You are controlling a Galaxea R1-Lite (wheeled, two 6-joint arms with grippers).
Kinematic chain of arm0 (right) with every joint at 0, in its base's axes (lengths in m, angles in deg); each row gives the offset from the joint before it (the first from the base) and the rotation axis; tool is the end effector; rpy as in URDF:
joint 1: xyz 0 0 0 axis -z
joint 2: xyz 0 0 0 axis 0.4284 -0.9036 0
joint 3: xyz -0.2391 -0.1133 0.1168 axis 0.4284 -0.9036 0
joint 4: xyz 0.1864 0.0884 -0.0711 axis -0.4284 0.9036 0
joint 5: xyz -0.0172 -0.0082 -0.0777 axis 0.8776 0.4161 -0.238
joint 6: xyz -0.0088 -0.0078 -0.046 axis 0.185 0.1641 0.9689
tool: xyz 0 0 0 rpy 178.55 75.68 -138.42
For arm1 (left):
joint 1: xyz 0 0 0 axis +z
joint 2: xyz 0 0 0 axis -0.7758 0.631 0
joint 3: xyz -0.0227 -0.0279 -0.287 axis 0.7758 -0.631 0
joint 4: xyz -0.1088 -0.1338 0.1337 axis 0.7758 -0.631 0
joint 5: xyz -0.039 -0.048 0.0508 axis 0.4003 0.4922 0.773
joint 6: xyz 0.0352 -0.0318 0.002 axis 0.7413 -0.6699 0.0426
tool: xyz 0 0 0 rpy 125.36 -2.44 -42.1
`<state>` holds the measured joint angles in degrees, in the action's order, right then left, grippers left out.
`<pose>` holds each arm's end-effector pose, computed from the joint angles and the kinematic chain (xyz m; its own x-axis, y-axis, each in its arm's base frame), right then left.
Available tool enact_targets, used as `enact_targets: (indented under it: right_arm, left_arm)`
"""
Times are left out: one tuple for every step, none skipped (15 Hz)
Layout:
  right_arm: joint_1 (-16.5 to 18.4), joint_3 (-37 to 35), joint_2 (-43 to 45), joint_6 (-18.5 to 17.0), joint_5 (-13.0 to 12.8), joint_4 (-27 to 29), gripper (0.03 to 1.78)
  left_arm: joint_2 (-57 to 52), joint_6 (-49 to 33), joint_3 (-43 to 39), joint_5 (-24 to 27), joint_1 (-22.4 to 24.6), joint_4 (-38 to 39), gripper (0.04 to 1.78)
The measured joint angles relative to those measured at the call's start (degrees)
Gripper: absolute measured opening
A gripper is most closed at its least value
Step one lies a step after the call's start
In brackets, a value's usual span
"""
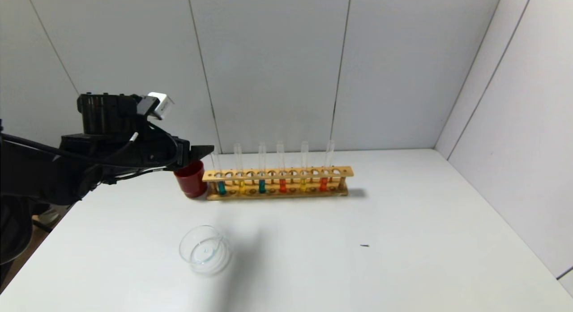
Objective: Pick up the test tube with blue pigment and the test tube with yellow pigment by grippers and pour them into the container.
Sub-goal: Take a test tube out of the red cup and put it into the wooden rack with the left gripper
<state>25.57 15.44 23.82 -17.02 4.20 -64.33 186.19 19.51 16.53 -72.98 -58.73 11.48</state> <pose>0.0430 0.0001 0.0751 1.0000 0.0006 -0.0032 -0.0006 1.0000 -0.0029 0.3757 -0.0628 0.1428 0.8885 -0.3526 -0.2937 0.3691 0.9294 0.0010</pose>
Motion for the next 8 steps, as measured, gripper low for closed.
enact_targets:
  right_arm:
    - [0.0, 0.0, 0.0, 0.0, 0.0, 0.0, 1.75]
    - [0.0, 0.0, 0.0, 0.0, 0.0, 0.0, 1.75]
    - [0.0, 0.0, 0.0, 0.0, 0.0, 0.0, 1.75]
    - [0.0, 0.0, 0.0, 0.0, 0.0, 0.0, 1.75]
    - [0.0, 0.0, 0.0, 0.0, 0.0, 0.0, 1.75]
    - [0.0, 0.0, 0.0, 0.0, 0.0, 0.0, 1.75]
    - [0.0, 0.0, 0.0, 0.0, 0.0, 0.0, 1.75]
    - [0.0, 0.0, 0.0, 0.0, 0.0, 0.0, 1.75]
  left_arm:
    - [2.0, -0.1, 0.5, -0.1, -0.1, 0.9, 1.75]
    - [3.7, -0.6, 0.9, -0.1, -0.1, 1.4, 1.75]
    - [5.1, -1.1, 1.4, -0.1, -0.2, 1.7, 1.75]
    - [6.4, -1.5, 1.8, -0.1, -0.1, 2.1, 1.75]
    - [7.8, -2.1, 2.3, 0.0, -0.2, 2.7, 1.75]
    - [8.9, -2.6, 2.6, 0.0, -0.2, 3.4, 1.75]
    - [9.9, -3.0, 2.8, 0.0, -0.3, 4.5, 1.75]
    - [10.8, -3.0, 3.0, 0.0, -0.5, 5.4, 1.75]
